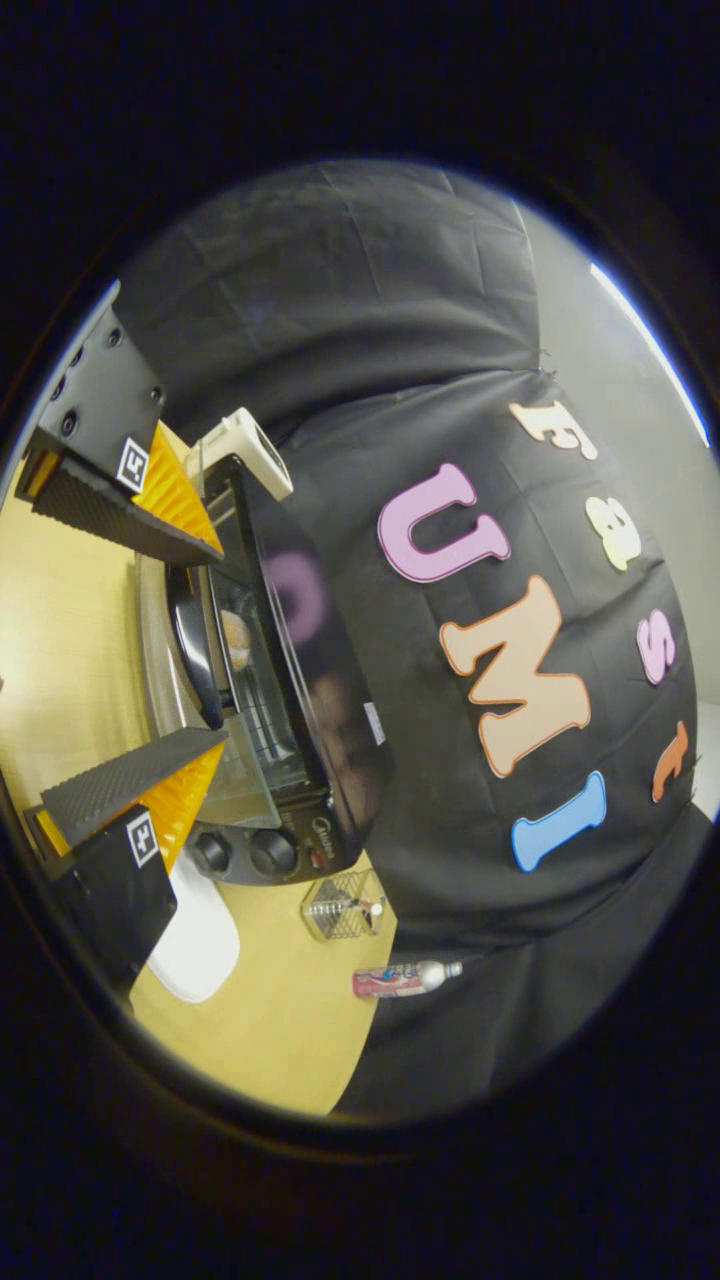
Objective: Open the toaster oven, put the food inside, and close the toaster oven door.
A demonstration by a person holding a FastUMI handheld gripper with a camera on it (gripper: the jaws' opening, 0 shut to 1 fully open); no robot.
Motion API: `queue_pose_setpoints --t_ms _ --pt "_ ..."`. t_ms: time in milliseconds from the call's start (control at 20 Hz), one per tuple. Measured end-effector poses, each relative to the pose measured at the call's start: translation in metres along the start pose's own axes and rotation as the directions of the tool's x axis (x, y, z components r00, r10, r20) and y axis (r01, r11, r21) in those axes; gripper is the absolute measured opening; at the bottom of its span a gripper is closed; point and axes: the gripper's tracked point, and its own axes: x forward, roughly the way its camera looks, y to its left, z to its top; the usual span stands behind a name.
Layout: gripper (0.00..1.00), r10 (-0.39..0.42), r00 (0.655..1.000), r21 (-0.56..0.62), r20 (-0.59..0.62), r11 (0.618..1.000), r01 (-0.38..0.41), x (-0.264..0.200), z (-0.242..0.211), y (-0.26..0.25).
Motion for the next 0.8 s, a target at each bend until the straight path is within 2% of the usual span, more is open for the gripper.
queue_pose_setpoints --t_ms 450,700,800 --pt "0.99 -0.015 0.998 -0.023 0.061 1.0 0.017 0.038 0.021 0.002" --pt "0.98 -0.022 0.999 -0.036 0.043 0.999 0.024 0.036 0.027 0.003" --pt "0.98 -0.013 0.996 -0.069 0.089 0.997 0.019 0.024 0.048 0.006"
